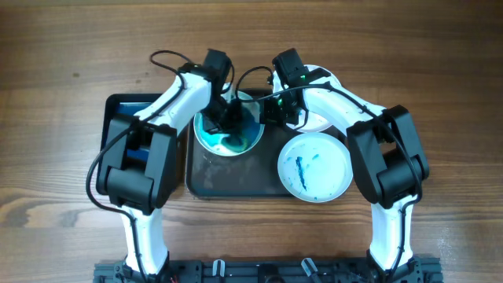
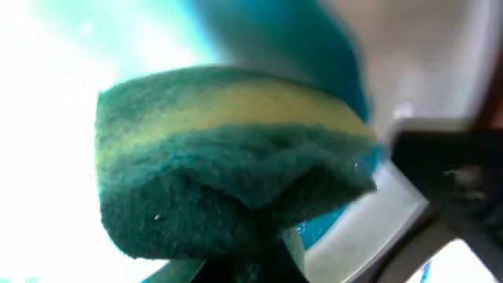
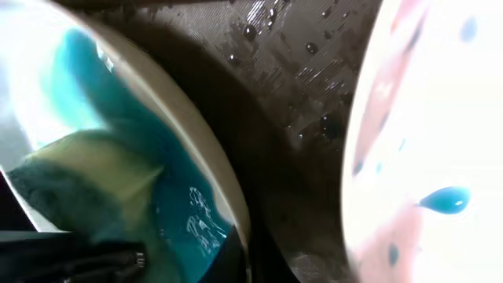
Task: Clean dirty plates on tray and stack at the side
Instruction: 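Scrub the held plate with the sponge in the left gripper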
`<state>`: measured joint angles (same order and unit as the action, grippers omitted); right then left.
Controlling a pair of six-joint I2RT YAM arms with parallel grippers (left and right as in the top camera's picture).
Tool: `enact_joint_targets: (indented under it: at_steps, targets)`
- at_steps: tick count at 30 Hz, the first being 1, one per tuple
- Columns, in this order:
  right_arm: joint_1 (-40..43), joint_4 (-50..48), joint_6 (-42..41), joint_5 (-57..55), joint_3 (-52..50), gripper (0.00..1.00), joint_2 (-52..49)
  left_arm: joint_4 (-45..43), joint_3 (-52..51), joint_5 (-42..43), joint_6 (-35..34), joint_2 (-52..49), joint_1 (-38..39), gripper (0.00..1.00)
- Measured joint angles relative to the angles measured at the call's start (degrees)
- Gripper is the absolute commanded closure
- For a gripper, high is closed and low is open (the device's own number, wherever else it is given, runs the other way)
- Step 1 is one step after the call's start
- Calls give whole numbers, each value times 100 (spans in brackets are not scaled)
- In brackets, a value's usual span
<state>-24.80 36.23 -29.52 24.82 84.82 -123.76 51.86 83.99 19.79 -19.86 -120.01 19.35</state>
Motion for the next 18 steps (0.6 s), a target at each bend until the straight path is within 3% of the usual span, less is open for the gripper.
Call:
enact_joint_targets:
  at_steps: [4, 7, 12, 15, 18]
  targets:
    - [26, -2, 0, -42, 0, 96, 0, -785, -59, 111, 118, -7, 205, 96]
    - [26, -13, 0, -42, 0, 96, 0, -949, -63, -431, -79, -4, 286, 96]
    - [-57, -50, -24, 26, 0, 96, -7, -149, 35, -2492, -1655, 66, 299, 96]
    - [-61, -55, -24, 35, 0, 96, -11, 256, 39, -3088, -2157, 63, 129, 96]
    - [-59, -46, -22, 42, 0, 96, -11, 450, 39, -2933, -2168, 63, 42, 96]
